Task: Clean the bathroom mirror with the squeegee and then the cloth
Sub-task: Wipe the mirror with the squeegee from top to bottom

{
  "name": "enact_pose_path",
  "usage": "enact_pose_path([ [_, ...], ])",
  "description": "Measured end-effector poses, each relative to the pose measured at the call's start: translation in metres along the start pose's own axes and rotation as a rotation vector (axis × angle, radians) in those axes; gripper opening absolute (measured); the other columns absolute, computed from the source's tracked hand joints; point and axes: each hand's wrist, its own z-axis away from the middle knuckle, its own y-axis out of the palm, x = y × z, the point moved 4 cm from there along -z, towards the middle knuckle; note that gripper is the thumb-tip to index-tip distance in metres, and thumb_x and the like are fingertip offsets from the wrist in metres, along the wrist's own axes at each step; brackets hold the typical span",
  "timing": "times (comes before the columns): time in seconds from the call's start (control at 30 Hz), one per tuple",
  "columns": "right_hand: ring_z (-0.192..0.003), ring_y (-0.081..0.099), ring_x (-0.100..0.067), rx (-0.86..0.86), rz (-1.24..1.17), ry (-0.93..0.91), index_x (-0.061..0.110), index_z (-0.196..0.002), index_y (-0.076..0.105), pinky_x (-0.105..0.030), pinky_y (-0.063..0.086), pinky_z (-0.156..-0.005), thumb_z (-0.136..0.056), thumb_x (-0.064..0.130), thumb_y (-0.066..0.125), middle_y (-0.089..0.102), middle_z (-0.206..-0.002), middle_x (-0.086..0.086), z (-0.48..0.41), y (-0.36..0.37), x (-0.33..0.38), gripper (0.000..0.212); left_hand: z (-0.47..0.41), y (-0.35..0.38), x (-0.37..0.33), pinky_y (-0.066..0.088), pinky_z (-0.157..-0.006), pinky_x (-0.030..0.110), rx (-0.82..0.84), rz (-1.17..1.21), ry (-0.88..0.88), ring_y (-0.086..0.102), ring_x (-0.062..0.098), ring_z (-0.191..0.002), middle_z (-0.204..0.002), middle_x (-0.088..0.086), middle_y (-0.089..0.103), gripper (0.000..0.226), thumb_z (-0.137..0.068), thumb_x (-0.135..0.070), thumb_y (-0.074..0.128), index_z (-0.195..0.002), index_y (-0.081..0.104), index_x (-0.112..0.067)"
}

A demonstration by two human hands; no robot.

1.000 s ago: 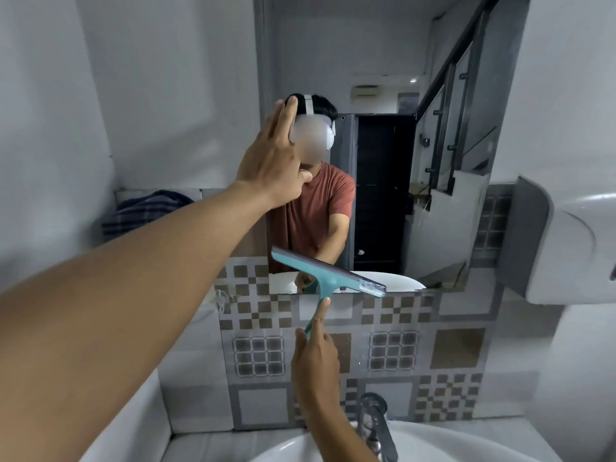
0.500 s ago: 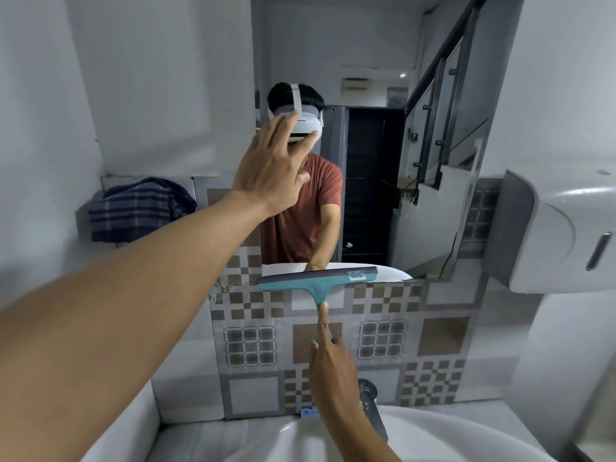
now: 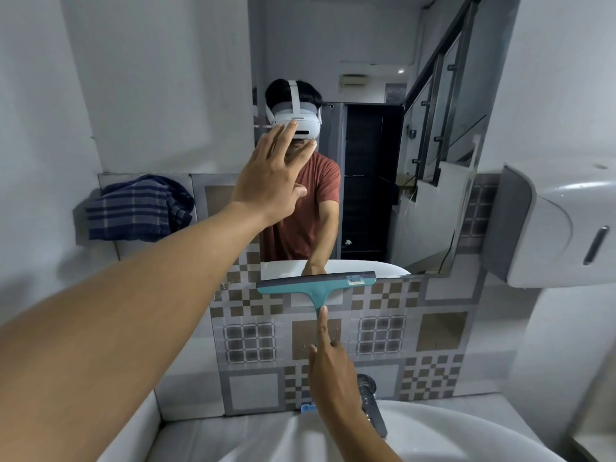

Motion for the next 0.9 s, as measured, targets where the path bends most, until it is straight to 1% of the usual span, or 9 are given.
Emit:
enact_pose_path([
  [0.27,-0.086,0.064,-0.019,0.146,0.012,0.021,0.029,-0.151,-0.028,-0.031,0.058,-0.081,-0.106,0.020,0.047,0.063,-0.111,-0.012,0.013,0.012,-0.001,0.088,0.000,-0.001,0.000,0.029,-0.118,0.057,0.014,-0.005,-0.003,0.020,0.043,-0.148,-0.162,0.020,0.021,0.079,-0.082,-0.034,0.078,-0.149,0.039,-0.018],
  [0.33,-0.083,0.064,-0.019,0.163,-0.035,0.065,0.022,-0.158,-0.012,-0.029,0.057,-0.074,-0.106,0.018,0.046,0.064,-0.105,-0.010,0.016,0.006,0.003,0.078,0.000,-0.002,-0.001,0.029,-0.118,0.056,0.020,-0.001,-0.009,0.020,0.043,-0.148,-0.162,0.020,0.021,0.079,-0.082,-0.033,0.078,-0.149,0.039,-0.018],
  [0.37,-0.080,0.064,-0.018,0.162,-0.078,0.079,0.018,-0.158,0.002,-0.027,0.056,-0.068,-0.106,0.018,0.046,0.065,-0.100,-0.007,0.018,0.000,0.006,0.068,0.000,-0.004,-0.002,0.028,-0.119,0.056,0.026,0.002,-0.015,0.019,0.043,-0.148,-0.162,0.020,0.020,0.079,-0.082,-0.033,0.078,-0.150,0.039,-0.018],
  [0.43,-0.070,0.060,-0.010,0.179,-0.188,0.107,0.015,-0.141,0.035,-0.020,0.051,-0.056,-0.107,0.022,0.044,0.062,-0.089,0.003,0.023,-0.017,0.011,0.035,-0.001,-0.007,-0.003,0.027,-0.119,0.057,0.046,0.004,-0.023,0.018,0.043,-0.149,-0.163,0.020,0.019,0.080,-0.083,-0.031,0.078,-0.151,0.037,-0.018],
  [0.5,-0.068,0.058,-0.006,0.212,-0.253,0.110,0.020,-0.117,0.046,-0.017,0.050,-0.055,-0.107,0.025,0.044,0.059,-0.084,0.008,0.032,-0.036,0.012,0.011,0.000,-0.011,-0.005,0.026,-0.120,0.056,0.070,0.001,-0.030,0.016,0.042,-0.150,-0.164,0.020,0.017,0.082,-0.084,-0.030,0.078,-0.152,0.035,-0.017],
  [0.53,-0.073,0.060,-0.007,0.231,-0.265,0.105,0.021,-0.113,0.048,-0.019,0.052,-0.059,-0.106,0.026,0.045,0.061,-0.087,0.007,0.036,-0.044,0.012,0.009,0.001,-0.014,-0.007,0.025,-0.121,0.055,0.082,0.006,-0.035,0.016,0.042,-0.150,-0.164,0.020,0.017,0.082,-0.084,-0.030,0.077,-0.153,0.035,-0.018],
  [0.63,-0.087,0.065,-0.016,0.260,-0.292,0.098,0.018,-0.111,0.057,-0.033,0.059,-0.077,-0.102,0.025,0.052,0.067,-0.100,-0.001,0.046,-0.072,0.008,0.012,0.011,-0.026,-0.018,0.027,-0.120,0.053,0.109,0.053,-0.046,0.023,0.041,-0.147,-0.161,0.019,0.023,0.078,-0.084,-0.029,0.077,-0.151,0.039,-0.017],
  [0.77,-0.067,0.065,-0.011,0.332,-0.418,0.107,0.008,-0.109,0.062,-0.027,0.061,-0.065,-0.099,0.016,0.060,0.066,-0.088,-0.006,0.050,-0.124,0.003,0.013,0.042,-0.042,-0.051,0.045,-0.108,0.050,0.202,0.248,-0.080,0.039,0.034,-0.138,-0.150,0.014,0.044,0.067,-0.086,-0.027,0.076,-0.146,0.048,-0.016],
  [0.9,-0.059,0.067,-0.010,0.342,-0.361,0.091,0.004,-0.111,0.067,-0.033,0.064,-0.066,-0.094,0.016,0.068,0.071,-0.081,-0.010,0.047,-0.180,-0.004,0.021,0.084,-0.045,-0.091,0.047,-0.104,0.039,0.453,0.558,-0.130,0.058,0.025,-0.124,-0.135,0.008,0.063,0.049,-0.090,-0.018,0.071,-0.138,0.058,-0.019],
])
